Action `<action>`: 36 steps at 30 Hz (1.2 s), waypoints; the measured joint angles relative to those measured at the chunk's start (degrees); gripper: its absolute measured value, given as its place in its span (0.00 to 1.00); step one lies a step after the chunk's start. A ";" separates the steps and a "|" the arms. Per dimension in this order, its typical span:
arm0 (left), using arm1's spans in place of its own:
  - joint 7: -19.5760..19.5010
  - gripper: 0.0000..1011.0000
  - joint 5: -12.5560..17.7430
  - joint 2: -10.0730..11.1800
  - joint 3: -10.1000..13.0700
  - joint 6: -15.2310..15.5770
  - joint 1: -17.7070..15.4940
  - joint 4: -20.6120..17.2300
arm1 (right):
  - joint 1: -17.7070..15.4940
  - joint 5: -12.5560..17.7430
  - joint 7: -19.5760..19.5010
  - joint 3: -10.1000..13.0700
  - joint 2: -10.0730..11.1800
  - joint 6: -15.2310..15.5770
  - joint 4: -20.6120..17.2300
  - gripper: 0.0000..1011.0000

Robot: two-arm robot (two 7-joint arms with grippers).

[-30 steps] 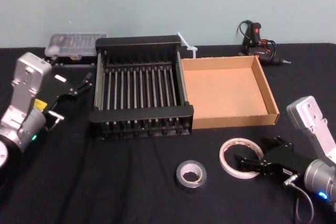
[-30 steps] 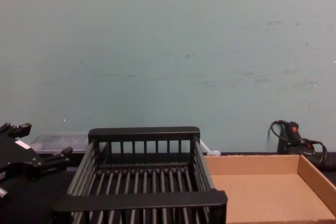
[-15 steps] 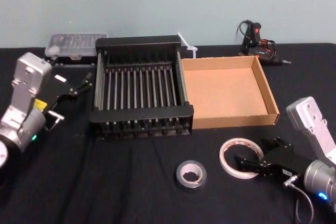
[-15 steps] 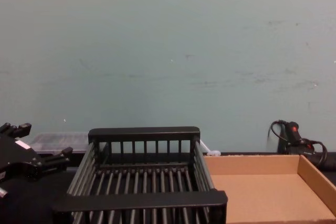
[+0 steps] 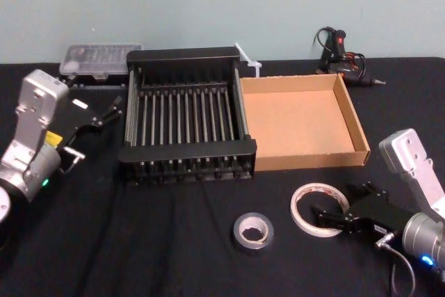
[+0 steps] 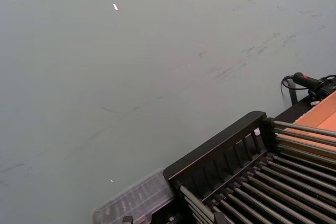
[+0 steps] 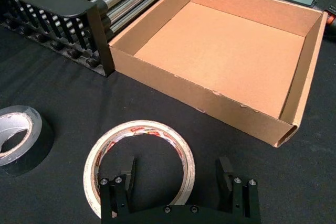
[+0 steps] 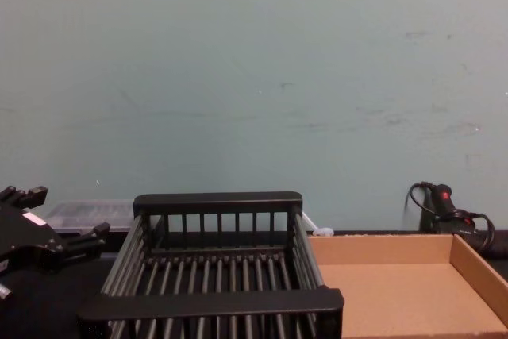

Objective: Pick up the white tape and place it into the black box , Pick up the silver tape and place it into the brown box.

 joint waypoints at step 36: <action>0.00 0.99 0.00 0.00 0.00 0.00 0.00 0.00 | 0.00 0.12 -0.06 -0.05 0.06 -0.08 -0.02 0.81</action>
